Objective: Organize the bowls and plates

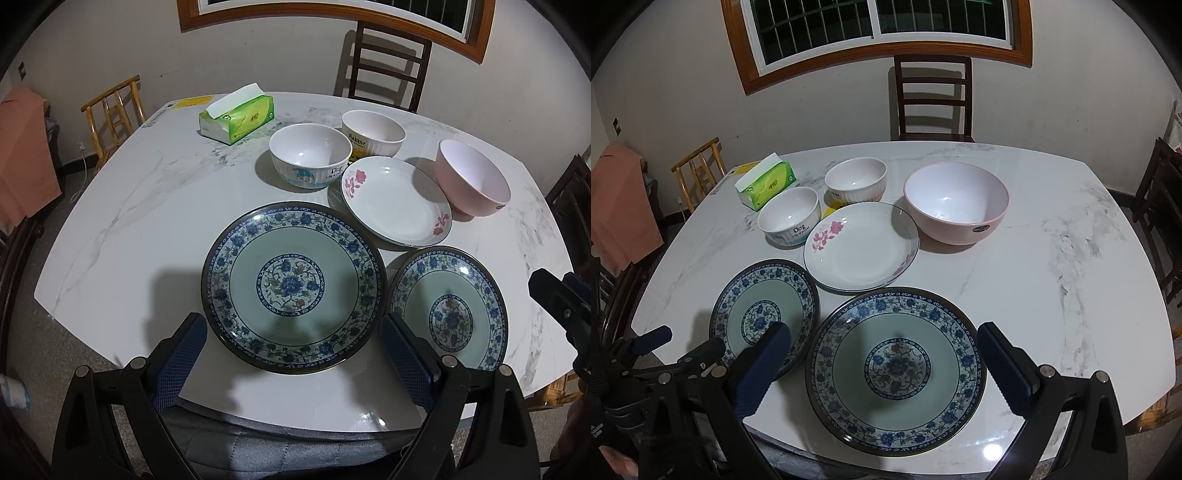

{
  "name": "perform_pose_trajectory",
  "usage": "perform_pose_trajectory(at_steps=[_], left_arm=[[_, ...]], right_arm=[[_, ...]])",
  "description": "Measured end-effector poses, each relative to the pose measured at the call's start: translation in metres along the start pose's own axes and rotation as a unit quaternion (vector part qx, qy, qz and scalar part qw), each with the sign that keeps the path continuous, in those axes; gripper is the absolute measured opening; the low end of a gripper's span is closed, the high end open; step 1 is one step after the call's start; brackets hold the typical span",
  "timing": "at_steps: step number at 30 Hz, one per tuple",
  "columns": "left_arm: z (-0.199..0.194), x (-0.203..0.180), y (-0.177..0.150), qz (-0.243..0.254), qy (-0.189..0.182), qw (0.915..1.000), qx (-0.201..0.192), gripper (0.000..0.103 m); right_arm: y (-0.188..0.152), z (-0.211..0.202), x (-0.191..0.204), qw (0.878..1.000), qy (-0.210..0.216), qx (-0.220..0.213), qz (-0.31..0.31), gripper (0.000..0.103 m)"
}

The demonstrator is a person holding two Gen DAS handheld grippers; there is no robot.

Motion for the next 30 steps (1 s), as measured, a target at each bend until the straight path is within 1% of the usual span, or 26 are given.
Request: perform_pose_trajectory(at_steps=[30], left_arm=[[0.0005,0.0019,0.0043,0.001,0.002,1.0,0.002,0.093]], right_arm=[[0.0002,0.0002,0.0038,1.0,0.012,0.004,-0.003,0.103]])
Point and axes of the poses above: each gripper's, at about its wrist camera, not at the fingertips, and z roughly the way its jaws point, x to its left, y to its top, the point moved 2 cm from there along z, roughly the way its jaws point, and after that the axes turned 8 degrees about y, right-handed, at the moved point
